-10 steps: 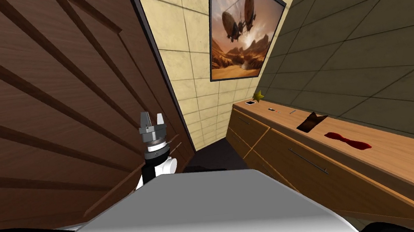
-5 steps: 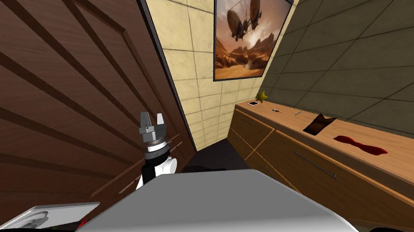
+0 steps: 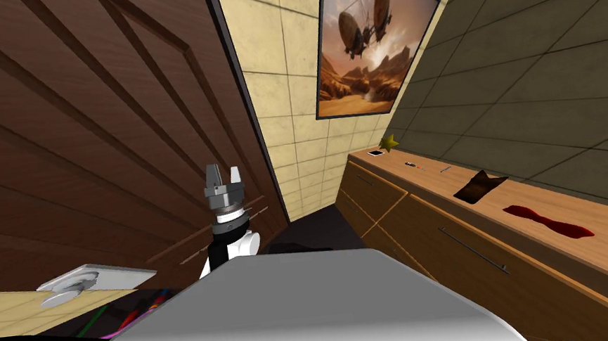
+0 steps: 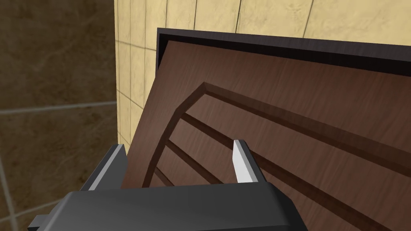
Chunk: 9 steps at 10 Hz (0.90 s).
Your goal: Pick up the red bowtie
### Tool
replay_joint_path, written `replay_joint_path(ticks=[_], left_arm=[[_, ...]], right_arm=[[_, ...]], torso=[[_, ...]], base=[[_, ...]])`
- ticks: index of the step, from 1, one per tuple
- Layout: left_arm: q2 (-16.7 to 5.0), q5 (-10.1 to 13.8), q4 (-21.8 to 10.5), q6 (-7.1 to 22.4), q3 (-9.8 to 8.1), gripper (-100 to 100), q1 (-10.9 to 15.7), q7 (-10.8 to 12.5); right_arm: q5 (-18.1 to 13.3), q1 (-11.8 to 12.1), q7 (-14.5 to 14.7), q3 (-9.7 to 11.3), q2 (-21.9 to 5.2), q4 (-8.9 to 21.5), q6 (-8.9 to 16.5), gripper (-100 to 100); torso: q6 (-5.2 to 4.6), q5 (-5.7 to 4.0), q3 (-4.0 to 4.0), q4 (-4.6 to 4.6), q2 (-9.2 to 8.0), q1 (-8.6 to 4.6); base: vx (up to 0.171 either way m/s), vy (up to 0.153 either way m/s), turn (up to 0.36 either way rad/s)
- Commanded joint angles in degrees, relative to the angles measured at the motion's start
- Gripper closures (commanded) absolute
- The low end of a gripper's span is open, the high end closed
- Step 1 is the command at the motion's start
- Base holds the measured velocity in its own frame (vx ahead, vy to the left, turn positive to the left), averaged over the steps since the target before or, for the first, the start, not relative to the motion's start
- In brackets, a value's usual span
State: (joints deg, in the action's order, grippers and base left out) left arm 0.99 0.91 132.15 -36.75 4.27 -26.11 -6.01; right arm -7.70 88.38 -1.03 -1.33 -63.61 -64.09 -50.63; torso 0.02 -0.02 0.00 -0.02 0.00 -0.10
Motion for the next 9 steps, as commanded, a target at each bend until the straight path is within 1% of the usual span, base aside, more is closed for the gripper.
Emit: replay_joint_path(ticks=[1,2,3,4,5,6,7,8,9], left_arm=[[0.0,0.0,0.0,0.0,0.0,0,0.0,0.0],[0.0,0.0,0.0,0.0,0.0,0,0.0,0.0],[0.0,0.0,0.0,0.0,0.0,0,0.0,0.0],[0.0,0.0,0.0,0.0,0.0,0,0.0,0.0],[0.0,0.0,0.0,0.0,0.0,0,0.0,0.0],[0.0,0.0,0.0,0.0,0.0,0,0.0,0.0],[0.0,0.0,0.0,0.0,0.0,0,0.0,0.0],[0.0,0.0,0.0,0.0,-0.01,0,0.0,0.0],[0.0,0.0,0.0,0.0,-0.01,0,0.0,0.0]], right_arm=[[-0.4,1.2,0.9,-0.2,-2.8,2.9,-1.7,-100],[-0.7,2.6,1.9,-0.7,-4.1,5.5,-3.2,-100],[-0.7,2.6,1.9,-0.7,-5.5,6.9,-3.2,-100],[-0.7,2.6,1.9,-0.7,-5.5,6.9,-3.2,-100],[-0.9,3.7,2.9,-1.2,-8.1,9.0,-4.7,-100],[-1.1,4.7,3.9,-1.7,-9.7,11.4,-6.3,-100],[-1.1,4.7,3.9,-1.7,-10.7,12.0,-6.3,-100],[-1.4,5.4,5.0,-2.2,-12.8,13.7,-7.8,-100],[-1.4,5.4,5.0,-2.2,-13.2,14.3,-7.8,-100]], torso=[[0.0,0.0,0.0,0.0,0.0,0.0],[0.05,0.0,-0.02,0.02,0.04,-0.05],[0.08,-0.03,-0.06,0.03,0.1,-0.2],[0.03,-0.05,-0.06,0.03,0.09,-0.21],[0.0,-0.03,-0.02,0.01,0.03,-0.1],[0.06,-0.02,-0.04,0.02,0.06,-0.14],[0.07,-0.06,-0.05,0.03,0.08,-0.3],[0.03,-0.09,-0.05,0.02,0.09,-0.33],[0.05,-0.09,-0.05,0.02,0.08,-0.37]], base=[[0.019,-0.018,0.073],[0.028,-0.06,0.168],[0.019,-0.06,0.075],[0.008,-0.025,-0.013],[0.015,-0.038,0.097],[0.015,-0.091,0.171],[0.015,-0.093,0.066],[0.015,-0.094,0.083],[0.018,-0.085,0.075]])
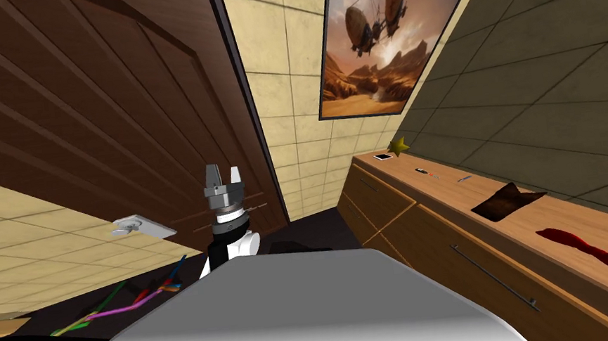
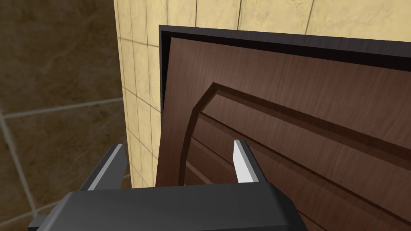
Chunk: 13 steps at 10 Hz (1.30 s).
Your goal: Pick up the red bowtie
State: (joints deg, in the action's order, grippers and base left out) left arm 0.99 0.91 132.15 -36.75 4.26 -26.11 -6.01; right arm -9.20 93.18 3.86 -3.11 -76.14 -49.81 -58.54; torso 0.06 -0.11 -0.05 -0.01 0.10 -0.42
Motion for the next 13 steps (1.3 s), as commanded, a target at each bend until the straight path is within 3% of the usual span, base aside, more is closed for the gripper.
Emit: replay_joint_path(ticks=[1,4,6,9,12,13], left_arm=[[0.0,0.0,0.0,0.0,0.0,0,0.0,0.0],[0.0,0.0,0.0,0.0,-0.01,0,0.0,0.0],[0.0,0.0,0.0,0.0,0.0,0,0.0,0.0],[0.0,0.0,0.0,0.0,0.0,0,0.0,0.0],[0.0,0.0,0.0,0.0,0.0,0,0.0,0.0],[0.0,0.0,0.0,0.0,0.0,0,0.0,0.0]], right_arm=[[-0.1,1.2,1.2,-0.9,-2.9,2.1,-1.4,-100],[-0.3,1.6,3.2,-2.0,-7.5,5.3,-4.3,-100],[-0.3,1.6,3.2,-2.0,-8.0,5.3,-4.3,-100],[-0.5,1.0,5.9,-3.5,-13.7,8.3,-8.1,-100],[-0.5,1.0,5.9,-3.5,-14.3,8.3,-8.1,-100],[-0.5,0.5,6.6,-4.0,-16.0,8.9,-9.1,-100]], torso=[[0.0,0.0,0.0,0.0,0.0,0.0],[0.0,-0.06,-0.04,0.01,0.06,-0.19],[-0.01,-0.06,-0.03,0.01,0.04,-0.15],[0.05,-0.05,-0.06,0.03,0.09,-0.29],[-0.06,-0.03,-0.04,0.01,0.07,0.05],[-0.07,0.06,0.02,-0.02,-0.03,0.35]], base=[[0.007,-0.099,0.108],[0.029,-0.145,0.126],[0.001,-0.081,0.033],[0.025,-0.165,0.181],[0.016,-0.069,0.007],[0.01,-0.037,0.106]])
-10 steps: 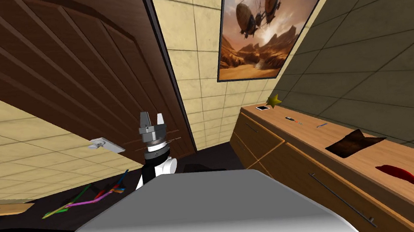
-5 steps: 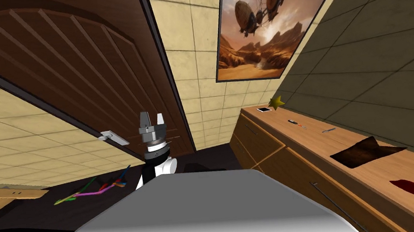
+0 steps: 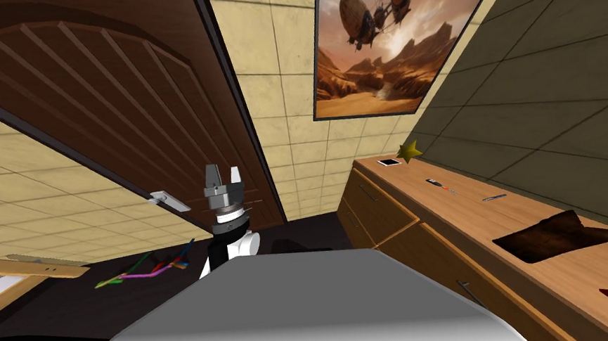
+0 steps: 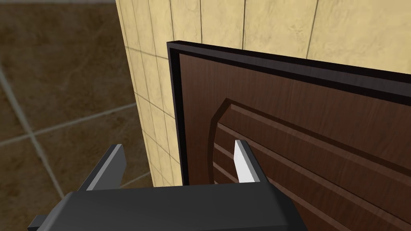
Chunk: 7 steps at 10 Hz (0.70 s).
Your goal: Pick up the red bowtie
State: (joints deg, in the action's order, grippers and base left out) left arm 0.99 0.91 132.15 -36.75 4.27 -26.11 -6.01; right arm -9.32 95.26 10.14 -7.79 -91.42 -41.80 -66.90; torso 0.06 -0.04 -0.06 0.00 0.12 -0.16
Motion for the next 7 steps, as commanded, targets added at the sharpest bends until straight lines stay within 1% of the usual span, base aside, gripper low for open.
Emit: replay_joint_path(ticks=[1,3,4,5,6,7], left_arm=[[0.0,0.0,0.0,0.0,0.0,0,0.0,0.0],[0.0,0.0,0.0,0.0,-0.01,0,0.0,0.0],[0.0,0.0,0.0,0.0,-0.01,0,0.0,0.0],[0.0,0.0,0.0,0.0,-0.01,0,0.0,0.0],[0.0,0.0,0.0,0.0,0.0,0,0.0,0.0],[0.0,0.0,0.0,0.0,0.0,0,0.0,0.0]], right_arm=[[-0.4,-2.1,0.9,0.2,-2.3,1.2,-1.7,-100],[-0.2,-3.1,1.7,-0.6,-4.4,1.4,-2.9,-100],[-0.2,-0.3,1.7,-1.1,-4.4,1.4,-2.9,-100],[-0.2,-1.8,1.7,-0.6,-4.4,1.4,-2.9,-100],[-0.2,-3.1,1.7,-0.6,-4.4,1.4,-2.9,-100],[-0.2,-2.5,1.8,-0.6,-4.4,1.5,-3.0,-100]], torso=[[0.0,0.0,0.0,0.0,0.0,0.0],[0.03,-0.13,-0.15,0.06,0.25,-0.44],[-0.01,-0.12,-0.18,0.07,0.31,-0.41],[-0.06,-0.1,-0.16,0.06,0.28,-0.26],[-0.07,-0.04,-0.1,0.03,0.17,-0.01],[-0.08,0.01,-0.03,0.01,0.05,0.16]], base=[[0.049,-0.128,0.225],[0.07,-0.146,0.161],[0.072,-0.09,0.042],[0.04,-0.025,-0.013],[0.01,0.014,-0.012],[0.003,0.008,-0.001]])
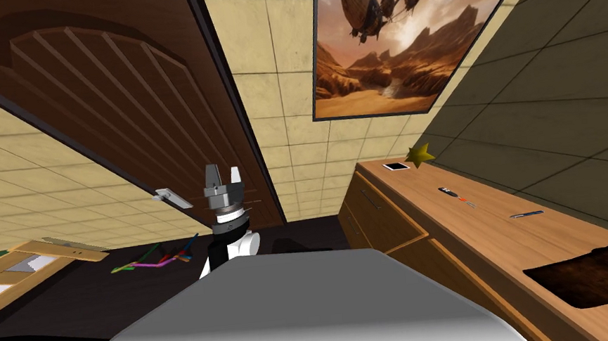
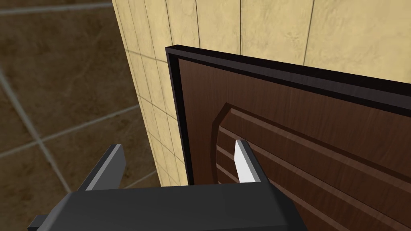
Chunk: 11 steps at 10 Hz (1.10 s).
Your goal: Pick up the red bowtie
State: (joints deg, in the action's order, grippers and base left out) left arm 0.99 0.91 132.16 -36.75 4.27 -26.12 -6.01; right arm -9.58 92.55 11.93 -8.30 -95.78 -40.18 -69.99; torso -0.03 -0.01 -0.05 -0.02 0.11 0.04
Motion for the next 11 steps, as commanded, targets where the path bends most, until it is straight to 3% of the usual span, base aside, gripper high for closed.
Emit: replay_joint_path(ticks=[1,2,3,5,6,7,9,11], left_arm=[[0.0,0.0,0.0,0.0,0.0,0,0.0,0.0],[0.0,0.0,0.0,0.0,0.0,0,0.0,0.0],[0.0,0.0,0.0,0.0,0.0,0,0.0,0.0],[0.0,0.0,0.0,0.0,0.0,0,0.0,0.0],[0.0,0.0,0.0,0.0,0.0,0,0.0,0.0],[0.0,0.0,0.0,0.0,0.0,0,0.0,0.0],[0.0,0.0,0.0,0.0,0.0,0,0.0,0.0],[0.0,0.0,0.0,0.0,0.0,0,0.0,0.0]], right_arm=[[0.0,0.0,0.0,0.0,0.0,0.0,0.0,0],[-2.9,-2.8,-0.8,2.9,-0.1,1.6,-0.8,-100],[-3.1,-6.1,-0.8,4.4,-0.1,1.6,-0.8,-100],[-3.1,-7.7,-0.8,4.4,-0.1,1.6,-0.8,-100],[-6.1,-10.1,-1.6,7.5,-0.2,3.2,-1.6,-100],[-6.3,-11.6,-1.6,8.9,-0.2,3.2,-1.6,-100],[-6.3,-15.8,-1.6,8.9,-0.2,3.2,-1.6,-100],[-6.3,-15.9,-1.6,8.9,-0.2,3.2,-1.6,-100]], torso=[[0.0,0.0,0.0,0.0,0.0,0.0],[0.0,0.0,0.02,-0.01,-0.03,-0.01],[-0.07,-0.01,0.04,-0.02,-0.05,-0.01],[0.01,0.0,0.02,-0.01,-0.04,0.0],[0.01,-0.01,0.02,-0.01,-0.04,-0.02],[-0.07,-0.01,0.04,-0.02,-0.05,-0.02],[0.03,0.0,0.02,-0.01,-0.03,0.0],[0.0,0.0,0.02,-0.01,-0.03,-0.02]], base=[[0.0,0.0,0.0],[0.009,0.001,-0.158],[0.009,0.007,-0.102],[0.002,0.003,0.017],[0.007,-0.001,-0.174],[0.009,0.006,-0.097],[0.002,0.003,0.023],[0.0,0.0,0.0]])
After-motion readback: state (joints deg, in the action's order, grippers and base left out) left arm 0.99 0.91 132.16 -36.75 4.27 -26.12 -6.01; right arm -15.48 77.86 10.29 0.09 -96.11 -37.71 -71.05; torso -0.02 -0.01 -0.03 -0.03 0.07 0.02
